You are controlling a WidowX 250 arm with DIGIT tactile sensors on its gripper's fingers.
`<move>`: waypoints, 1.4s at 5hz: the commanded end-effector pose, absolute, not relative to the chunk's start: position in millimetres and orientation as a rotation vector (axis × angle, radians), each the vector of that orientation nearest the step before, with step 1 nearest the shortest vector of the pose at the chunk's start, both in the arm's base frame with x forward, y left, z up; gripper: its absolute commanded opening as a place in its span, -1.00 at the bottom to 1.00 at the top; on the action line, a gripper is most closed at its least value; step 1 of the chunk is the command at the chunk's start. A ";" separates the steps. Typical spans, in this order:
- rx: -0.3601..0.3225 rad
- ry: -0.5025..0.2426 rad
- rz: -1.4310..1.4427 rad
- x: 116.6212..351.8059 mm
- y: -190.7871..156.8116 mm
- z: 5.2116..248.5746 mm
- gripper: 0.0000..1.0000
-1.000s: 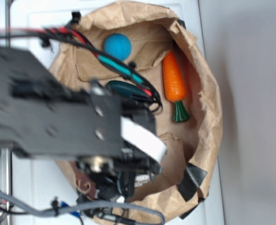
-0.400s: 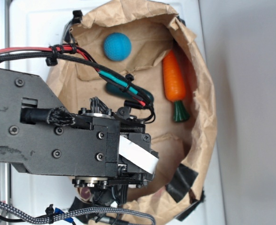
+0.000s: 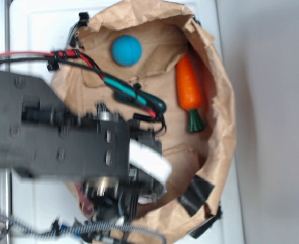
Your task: Grab the white paper.
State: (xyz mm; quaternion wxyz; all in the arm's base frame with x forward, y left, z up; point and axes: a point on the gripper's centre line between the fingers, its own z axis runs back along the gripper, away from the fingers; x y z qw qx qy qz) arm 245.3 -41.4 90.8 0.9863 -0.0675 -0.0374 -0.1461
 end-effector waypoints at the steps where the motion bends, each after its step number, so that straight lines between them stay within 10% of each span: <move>1: -0.091 -0.136 -0.256 284.8 -23.2 81.0 1.00; 2: -0.065 -0.125 -0.300 283.2 -35.5 63.0 1.00; 5: -0.277 0.061 -0.470 259.9 -55.2 67.4 1.00; 7: -0.197 0.082 -0.480 263.2 -72.9 25.2 1.00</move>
